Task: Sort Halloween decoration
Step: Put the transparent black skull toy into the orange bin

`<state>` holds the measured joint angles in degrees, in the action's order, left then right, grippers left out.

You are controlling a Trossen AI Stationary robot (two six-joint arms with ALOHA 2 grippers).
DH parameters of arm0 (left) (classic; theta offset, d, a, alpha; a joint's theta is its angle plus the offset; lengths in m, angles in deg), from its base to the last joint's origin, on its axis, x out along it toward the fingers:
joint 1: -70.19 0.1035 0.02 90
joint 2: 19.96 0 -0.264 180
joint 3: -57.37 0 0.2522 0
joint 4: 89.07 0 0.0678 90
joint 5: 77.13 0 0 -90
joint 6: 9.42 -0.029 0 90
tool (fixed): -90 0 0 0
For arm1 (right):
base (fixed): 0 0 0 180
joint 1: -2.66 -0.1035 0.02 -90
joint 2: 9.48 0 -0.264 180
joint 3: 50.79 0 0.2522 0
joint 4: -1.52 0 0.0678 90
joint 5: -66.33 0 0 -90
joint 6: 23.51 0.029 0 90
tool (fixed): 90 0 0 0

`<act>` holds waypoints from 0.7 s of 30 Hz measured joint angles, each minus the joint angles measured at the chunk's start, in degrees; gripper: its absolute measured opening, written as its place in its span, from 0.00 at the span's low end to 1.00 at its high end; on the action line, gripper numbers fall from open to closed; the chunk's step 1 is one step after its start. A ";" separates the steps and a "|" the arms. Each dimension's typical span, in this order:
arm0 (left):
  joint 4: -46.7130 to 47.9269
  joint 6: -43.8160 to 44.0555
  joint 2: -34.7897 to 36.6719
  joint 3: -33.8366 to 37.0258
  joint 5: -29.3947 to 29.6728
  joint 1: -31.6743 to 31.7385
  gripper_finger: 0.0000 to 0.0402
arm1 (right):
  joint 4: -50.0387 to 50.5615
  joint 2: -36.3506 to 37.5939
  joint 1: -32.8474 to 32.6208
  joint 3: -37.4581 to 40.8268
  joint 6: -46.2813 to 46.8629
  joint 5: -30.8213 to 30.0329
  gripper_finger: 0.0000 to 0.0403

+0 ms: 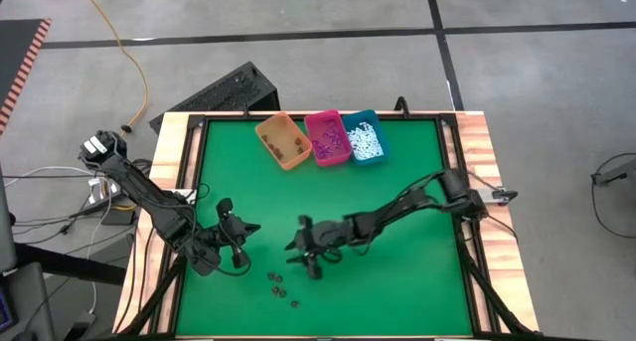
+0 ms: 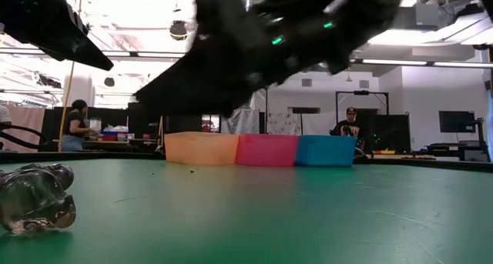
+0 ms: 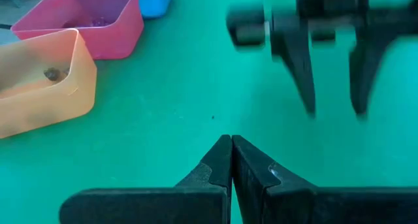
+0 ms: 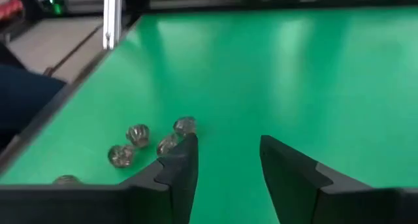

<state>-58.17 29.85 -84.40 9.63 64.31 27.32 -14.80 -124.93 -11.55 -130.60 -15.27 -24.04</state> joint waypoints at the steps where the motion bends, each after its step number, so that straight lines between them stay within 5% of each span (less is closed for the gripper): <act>1: 0.01 0.02 0.00 0.00 0.00 0.00 0.00 | 1.04 -2.16 -0.21 -2.38 -0.45 0.52 0.48; 12: 0.33 0.42 0.00 0.00 -0.26 -0.04 0.00 | 16.55 -16.82 -0.35 -27.96 -5.74 8.37 0.59; 21: 0.53 0.50 0.00 0.00 -0.48 -0.26 0.00 | 21.38 -21.02 -1.30 -32.01 -5.46 11.02 0.59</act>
<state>-57.64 30.35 -84.40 9.63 63.83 27.06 6.58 -145.94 -12.85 -162.61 -20.73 -13.02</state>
